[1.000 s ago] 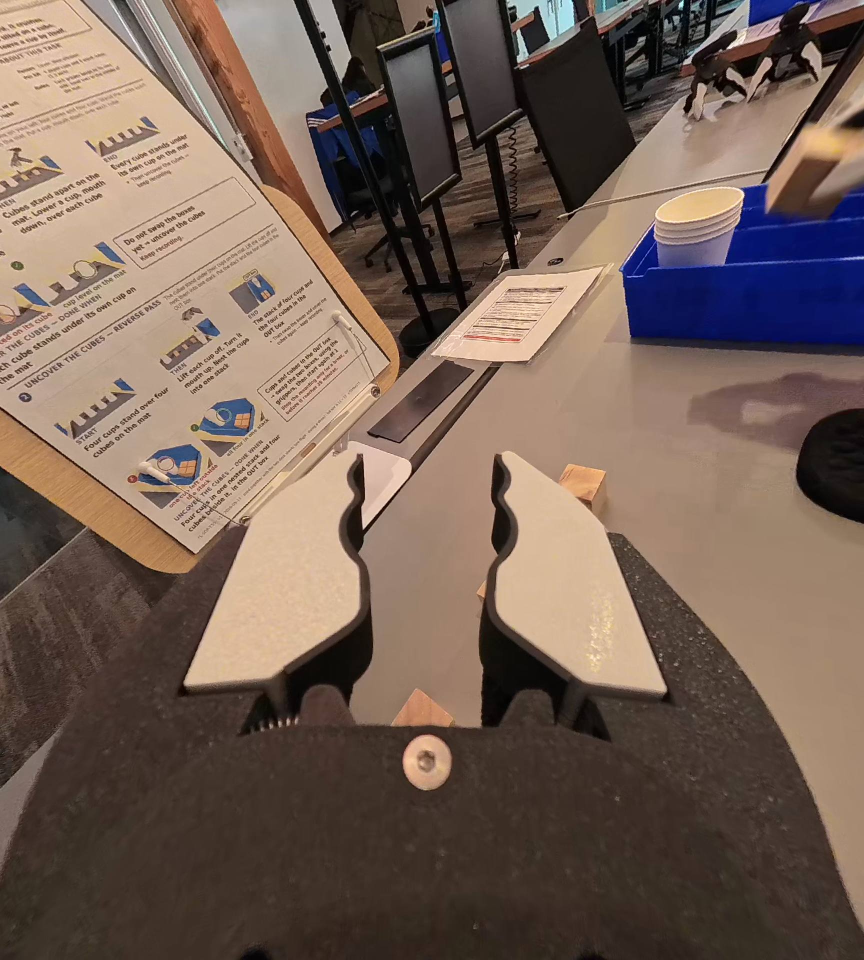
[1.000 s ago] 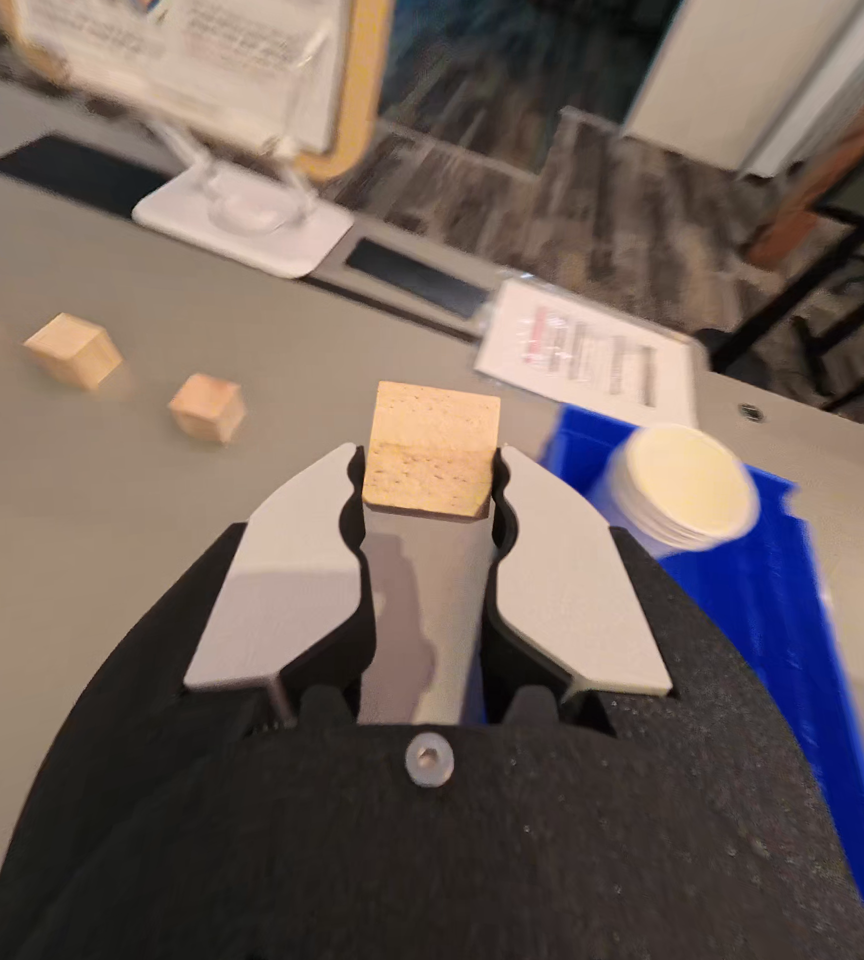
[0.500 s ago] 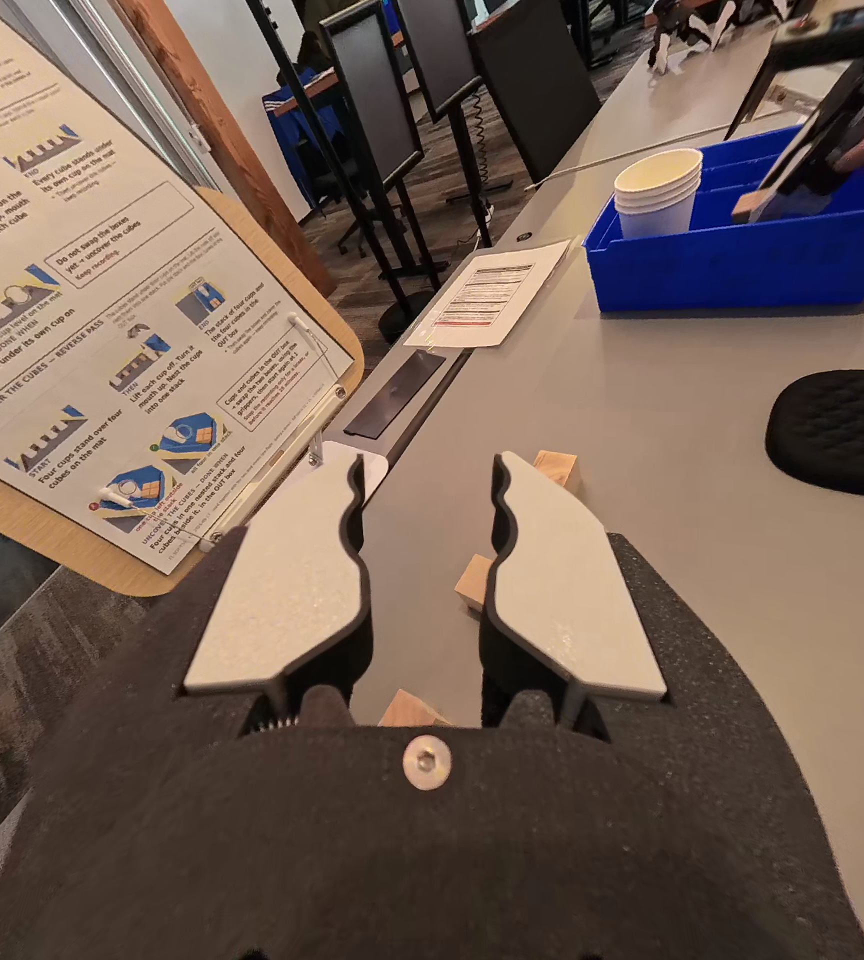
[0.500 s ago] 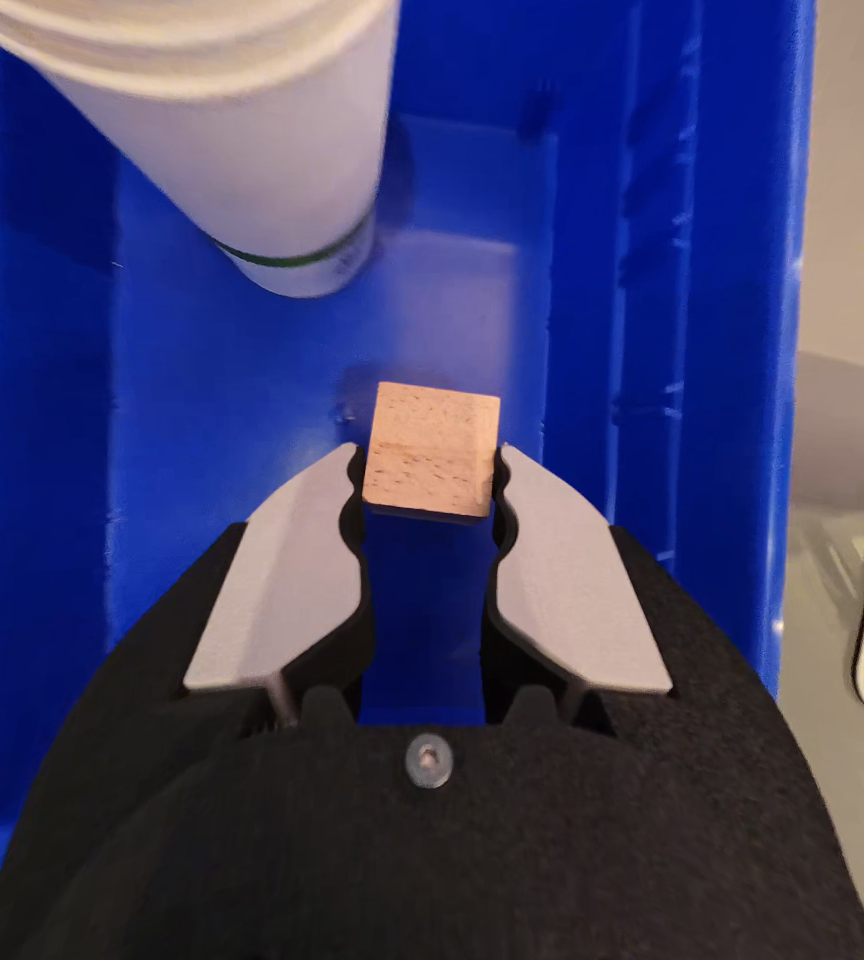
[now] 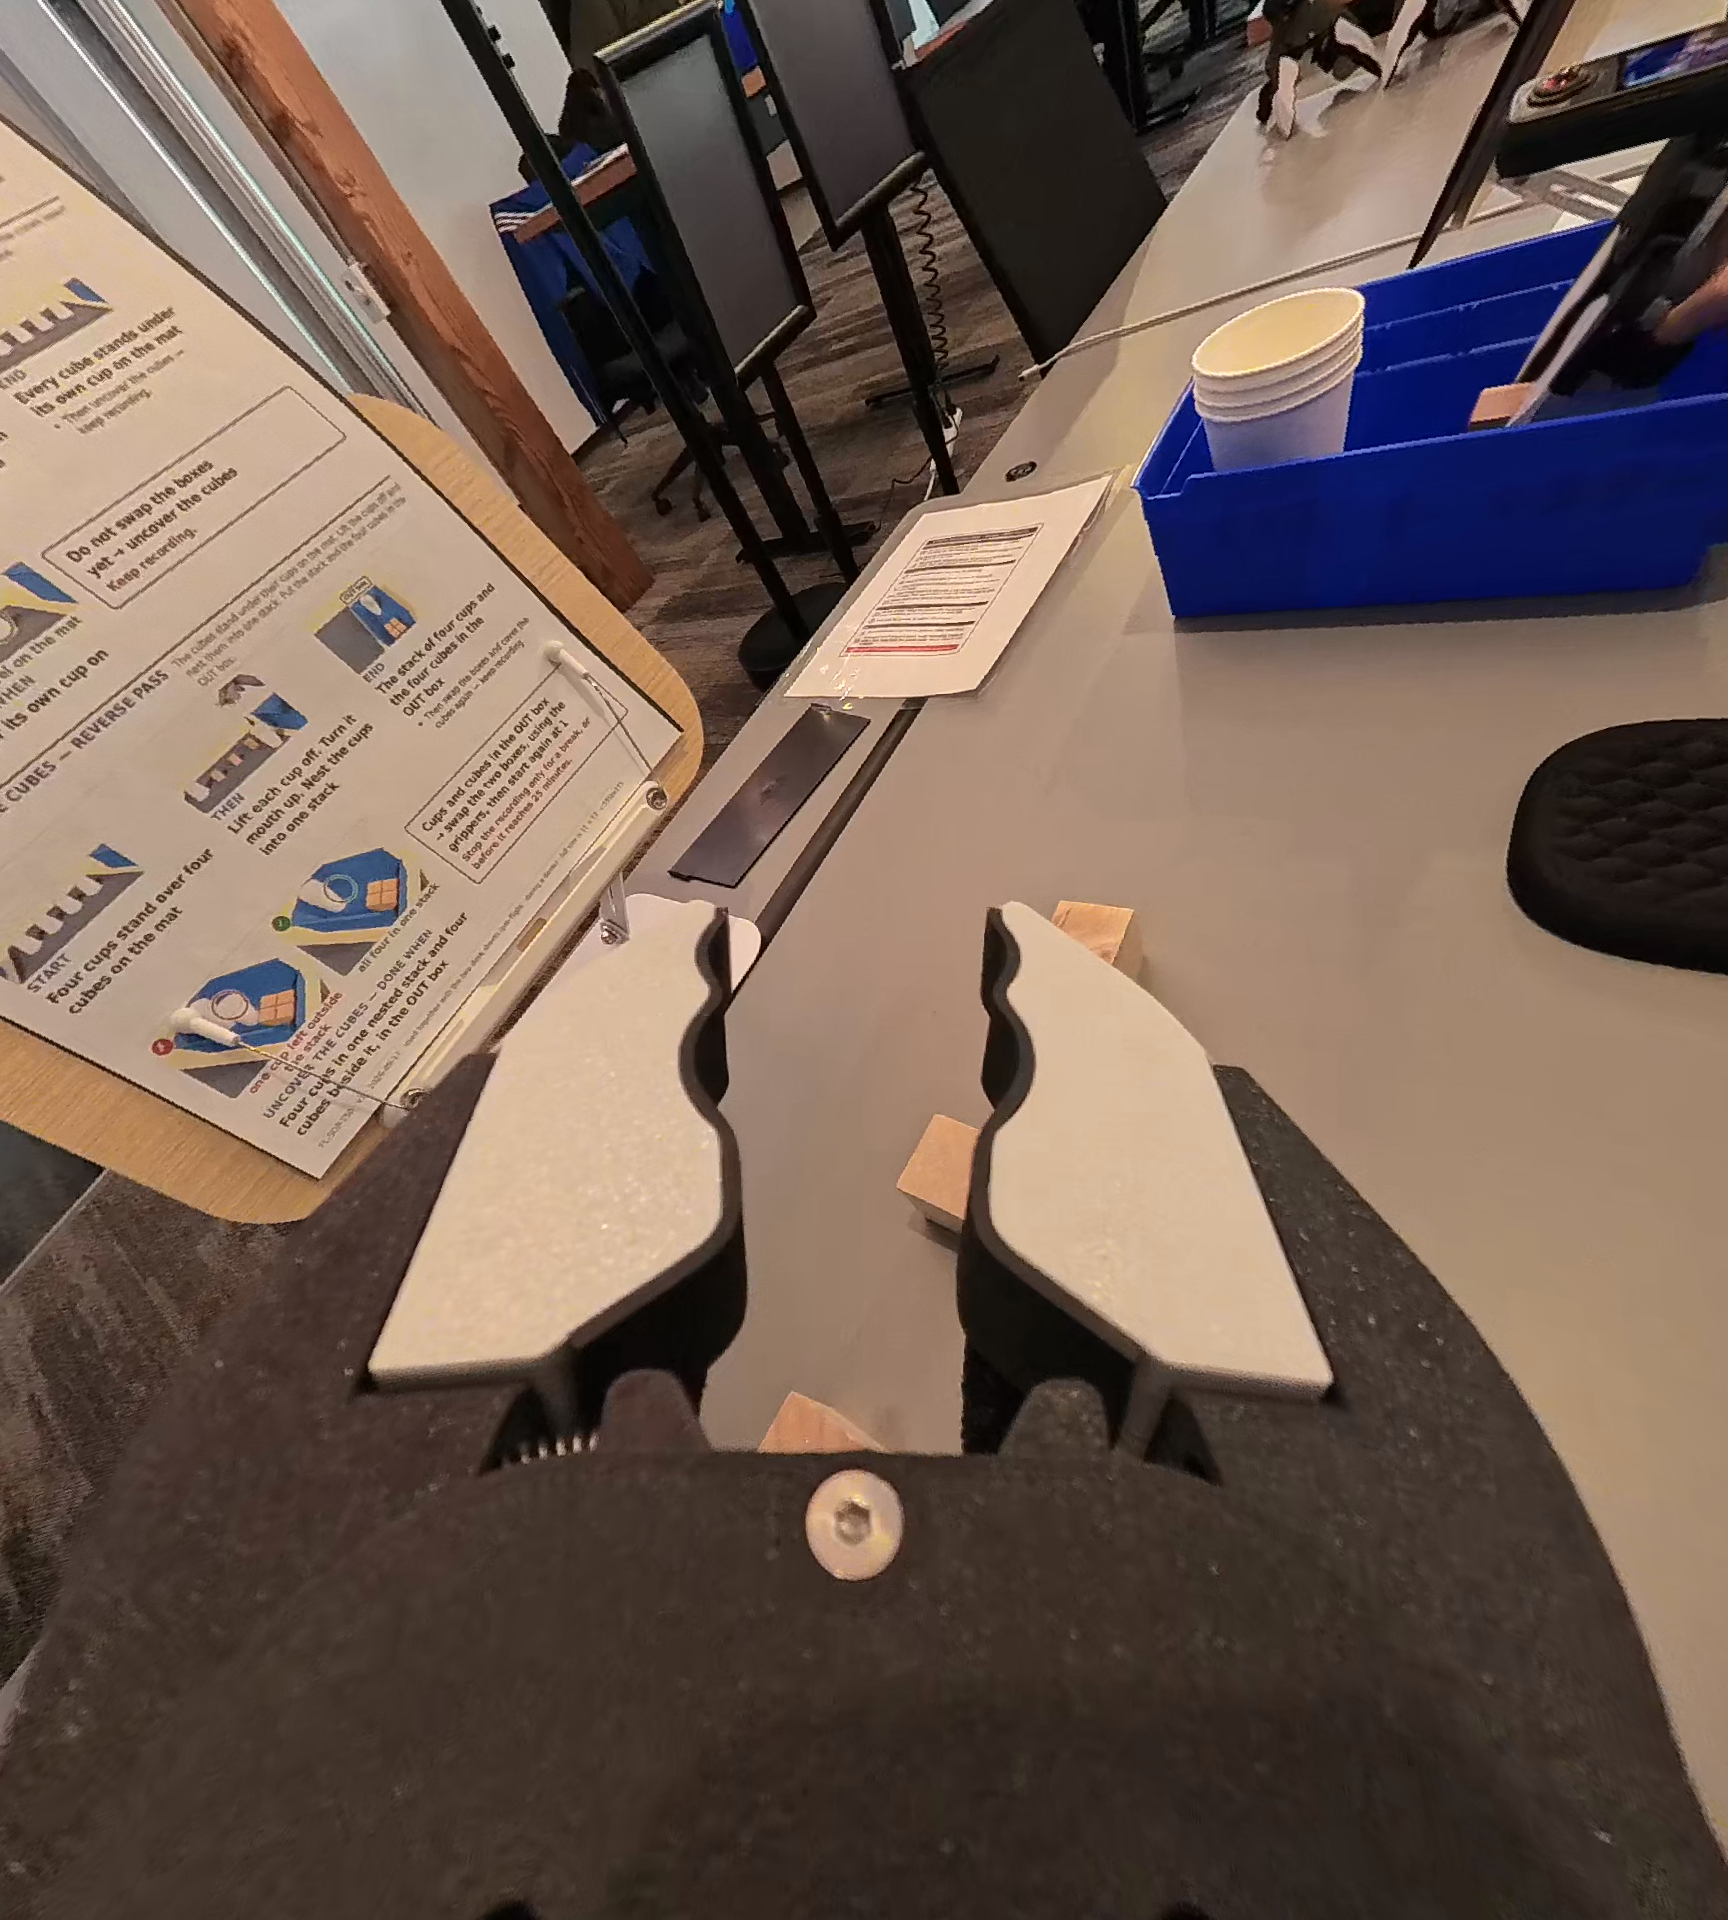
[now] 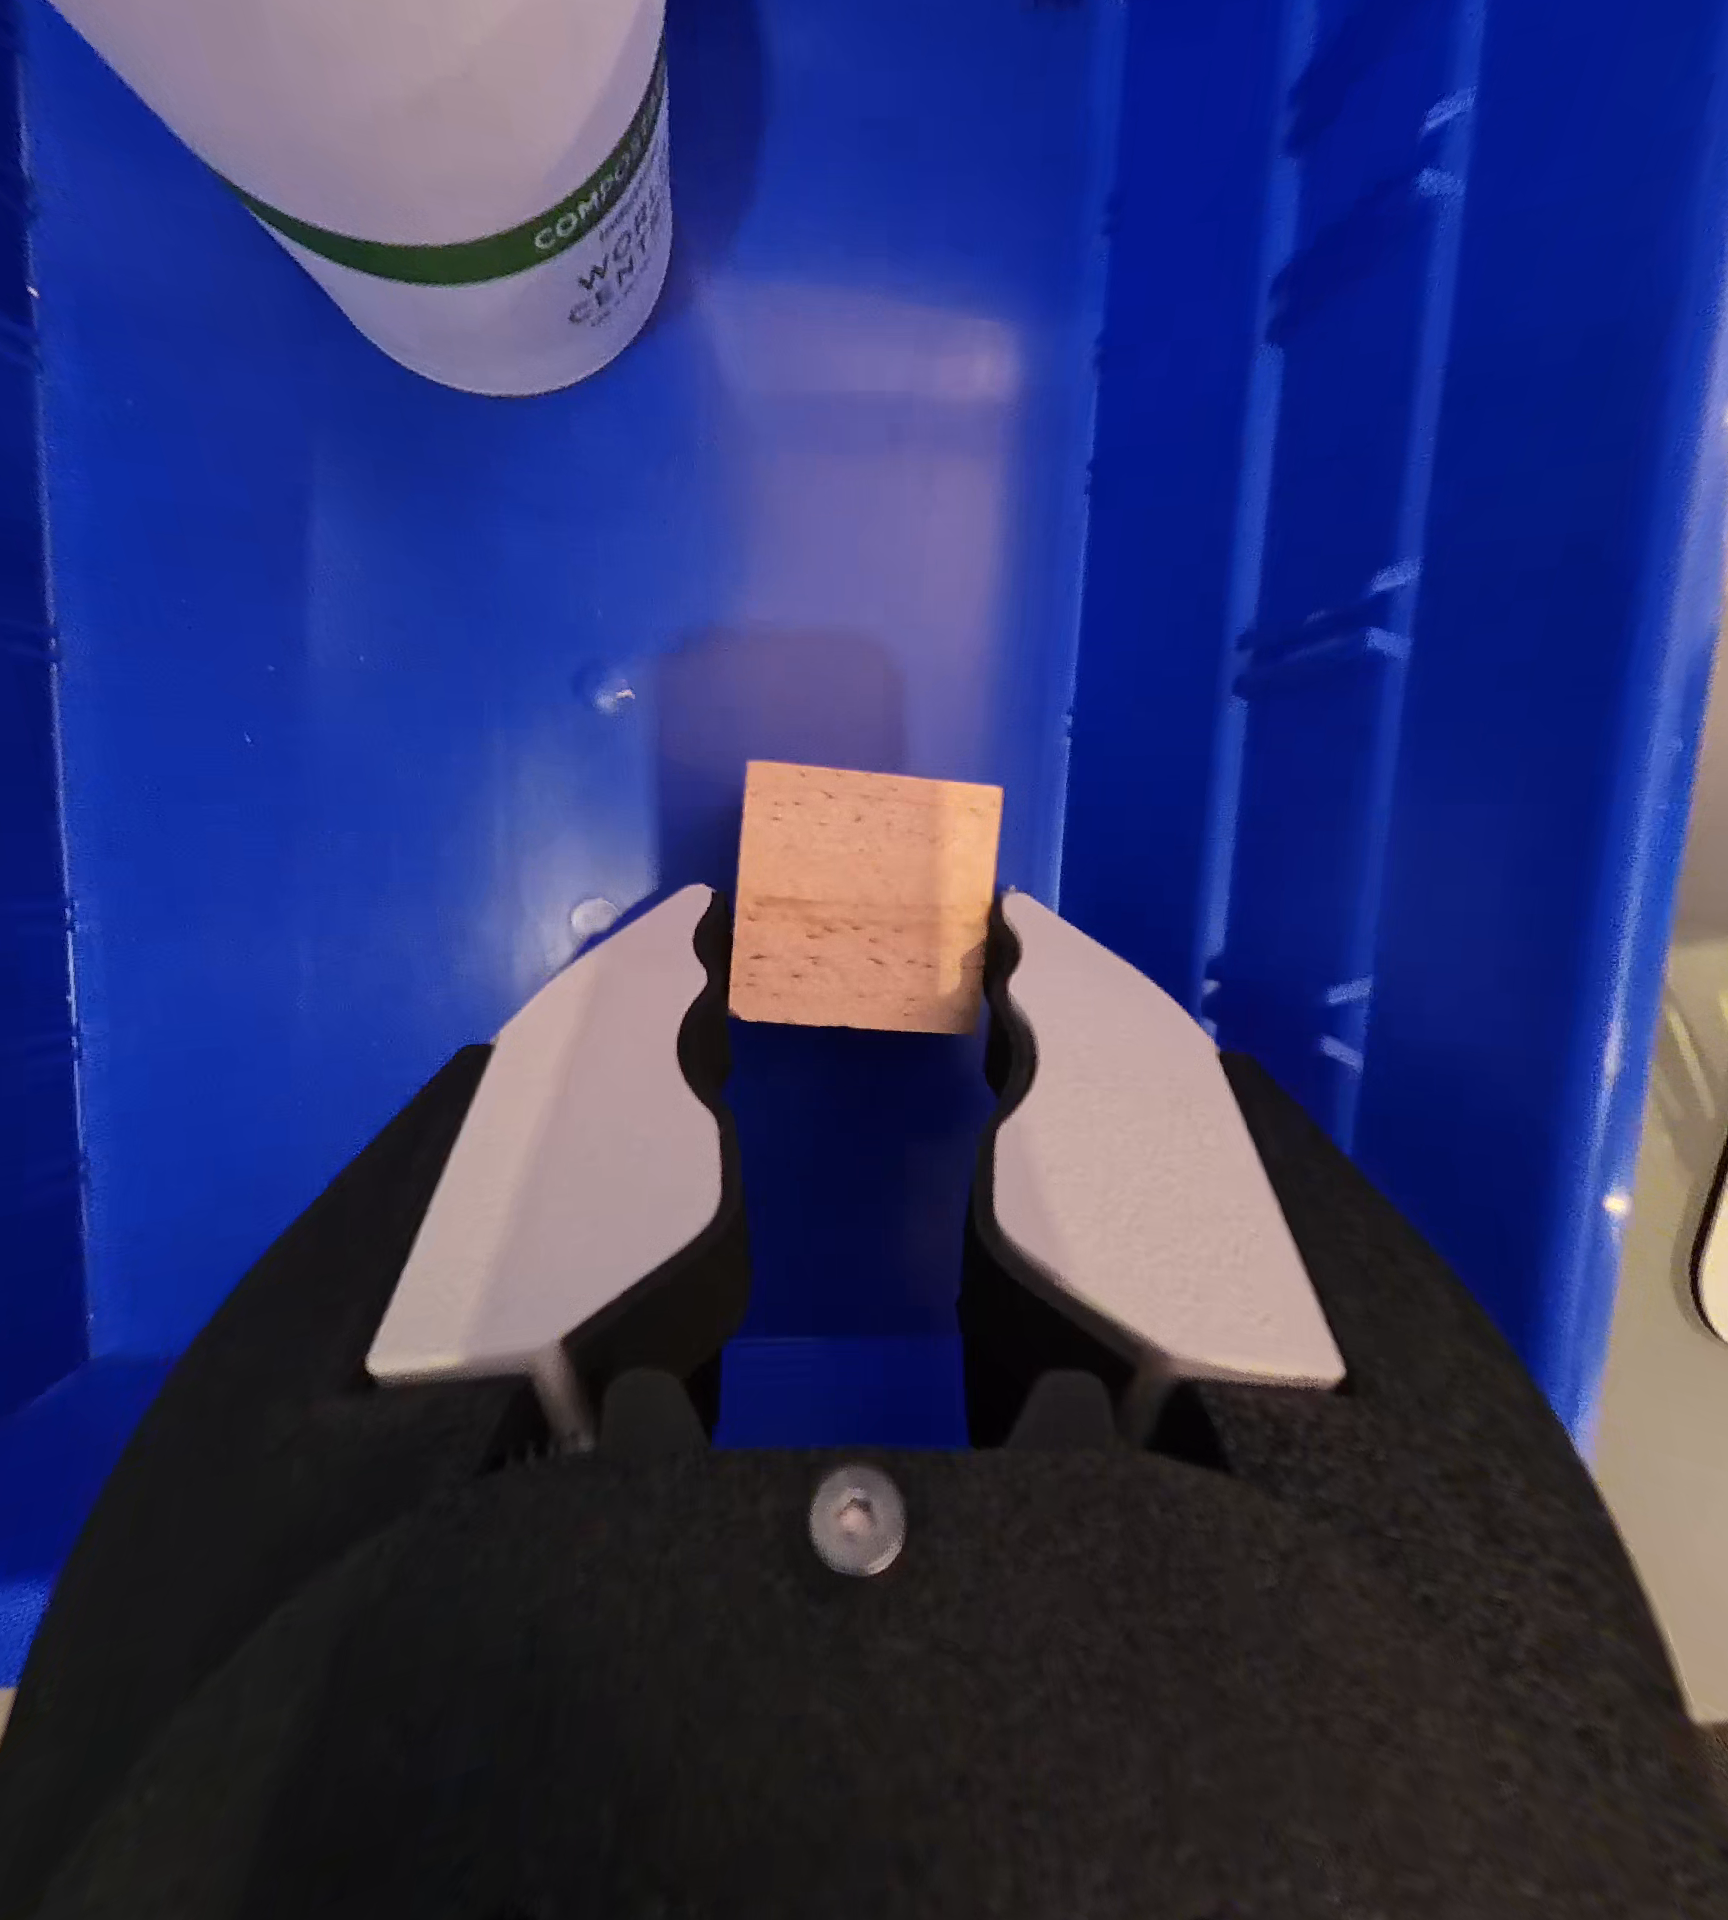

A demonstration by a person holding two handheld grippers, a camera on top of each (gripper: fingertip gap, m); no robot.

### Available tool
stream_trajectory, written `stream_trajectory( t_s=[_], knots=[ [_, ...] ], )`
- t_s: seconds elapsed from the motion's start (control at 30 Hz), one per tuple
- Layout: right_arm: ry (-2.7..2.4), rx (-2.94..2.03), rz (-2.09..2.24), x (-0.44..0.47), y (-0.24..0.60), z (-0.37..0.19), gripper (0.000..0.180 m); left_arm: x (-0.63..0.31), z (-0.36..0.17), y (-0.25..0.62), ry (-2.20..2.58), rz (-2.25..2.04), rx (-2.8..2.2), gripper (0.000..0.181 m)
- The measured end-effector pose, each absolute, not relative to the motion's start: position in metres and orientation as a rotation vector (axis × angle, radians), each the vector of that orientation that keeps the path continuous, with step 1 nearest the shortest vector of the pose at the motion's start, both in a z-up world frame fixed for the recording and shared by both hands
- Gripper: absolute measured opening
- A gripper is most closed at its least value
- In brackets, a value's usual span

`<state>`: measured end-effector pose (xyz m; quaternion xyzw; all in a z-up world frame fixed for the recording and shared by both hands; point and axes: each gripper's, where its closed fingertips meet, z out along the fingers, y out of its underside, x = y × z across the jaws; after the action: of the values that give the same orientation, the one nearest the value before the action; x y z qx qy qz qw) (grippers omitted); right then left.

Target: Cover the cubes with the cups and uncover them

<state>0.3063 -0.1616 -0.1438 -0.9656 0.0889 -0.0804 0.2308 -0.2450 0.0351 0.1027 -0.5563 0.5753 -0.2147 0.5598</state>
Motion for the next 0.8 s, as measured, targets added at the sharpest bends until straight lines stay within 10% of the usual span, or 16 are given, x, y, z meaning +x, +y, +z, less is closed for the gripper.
stream_trajectory(
  t_s=[0.3,0.5,0.8],
  knots=[
    [0.231,-2.456,-0.381,0.277,-0.158,-0.061,0.078,-0.251,0.113,0.030,1.333,-0.524,-1.285,0.046],
    [0.085,-2.017,-0.377,0.140,-0.106,0.038,0.062,-0.252,0.118,0.027,1.318,-0.527,-1.274,0.046],
    [-0.123,-2.136,0.067,-0.050,0.024,-0.053,0.063,-0.255,0.112,0.027,1.339,-0.512,-1.286,0.046]
  ],
)
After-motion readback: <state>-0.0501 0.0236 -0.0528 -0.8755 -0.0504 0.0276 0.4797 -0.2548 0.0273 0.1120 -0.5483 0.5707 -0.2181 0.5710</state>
